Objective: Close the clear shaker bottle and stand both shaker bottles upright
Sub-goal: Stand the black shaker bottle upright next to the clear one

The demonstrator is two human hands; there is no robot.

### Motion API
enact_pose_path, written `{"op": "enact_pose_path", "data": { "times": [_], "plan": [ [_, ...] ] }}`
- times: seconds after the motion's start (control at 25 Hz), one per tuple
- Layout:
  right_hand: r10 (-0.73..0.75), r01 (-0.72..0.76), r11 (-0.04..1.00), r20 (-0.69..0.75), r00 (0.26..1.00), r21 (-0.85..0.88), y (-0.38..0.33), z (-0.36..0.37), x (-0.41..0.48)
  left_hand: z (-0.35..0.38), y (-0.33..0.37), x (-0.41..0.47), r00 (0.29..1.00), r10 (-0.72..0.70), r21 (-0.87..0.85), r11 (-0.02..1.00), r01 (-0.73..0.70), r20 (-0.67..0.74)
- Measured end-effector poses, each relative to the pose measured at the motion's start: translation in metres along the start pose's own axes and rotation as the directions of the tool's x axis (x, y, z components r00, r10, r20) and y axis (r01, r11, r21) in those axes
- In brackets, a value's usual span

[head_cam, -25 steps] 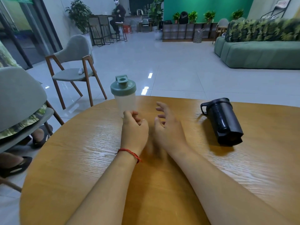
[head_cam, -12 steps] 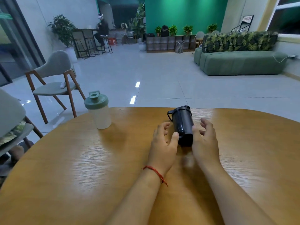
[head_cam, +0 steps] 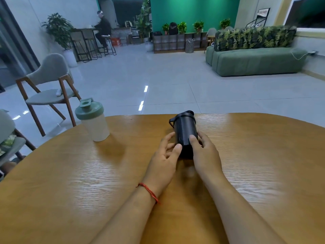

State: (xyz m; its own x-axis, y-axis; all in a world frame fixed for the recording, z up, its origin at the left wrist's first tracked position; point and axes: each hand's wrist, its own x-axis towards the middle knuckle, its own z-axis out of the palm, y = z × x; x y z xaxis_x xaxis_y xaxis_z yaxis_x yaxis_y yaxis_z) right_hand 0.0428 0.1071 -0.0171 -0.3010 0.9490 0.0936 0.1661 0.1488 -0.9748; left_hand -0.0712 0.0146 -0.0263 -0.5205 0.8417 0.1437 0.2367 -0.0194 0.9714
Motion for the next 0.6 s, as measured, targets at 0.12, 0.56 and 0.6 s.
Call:
{"op": "enact_pose_path", "data": {
  "times": [0.12, 0.56, 0.6],
  "plan": [
    [-0.047, 0.038, 0.986, 0.05, 0.998, 0.164, 0.002, 0.006, -0.007, -0.005, -0.002, 0.003, 0.997, -0.048, -0.158, 0.987, 0.039, -0.054],
    [-0.181, 0.139, 0.933, 0.1, 0.978, 0.331, -0.011, 0.009, -0.026, -0.031, 0.009, 0.0, 0.991, 0.136, -0.189, 0.973, -0.13, 0.019],
    [-0.198, 0.166, 0.943, 0.085, 0.977, 0.288, -0.01, 0.009, -0.027, -0.032, 0.009, -0.001, 0.99, 0.14, -0.176, 0.975, -0.134, 0.02]
  ]
}}
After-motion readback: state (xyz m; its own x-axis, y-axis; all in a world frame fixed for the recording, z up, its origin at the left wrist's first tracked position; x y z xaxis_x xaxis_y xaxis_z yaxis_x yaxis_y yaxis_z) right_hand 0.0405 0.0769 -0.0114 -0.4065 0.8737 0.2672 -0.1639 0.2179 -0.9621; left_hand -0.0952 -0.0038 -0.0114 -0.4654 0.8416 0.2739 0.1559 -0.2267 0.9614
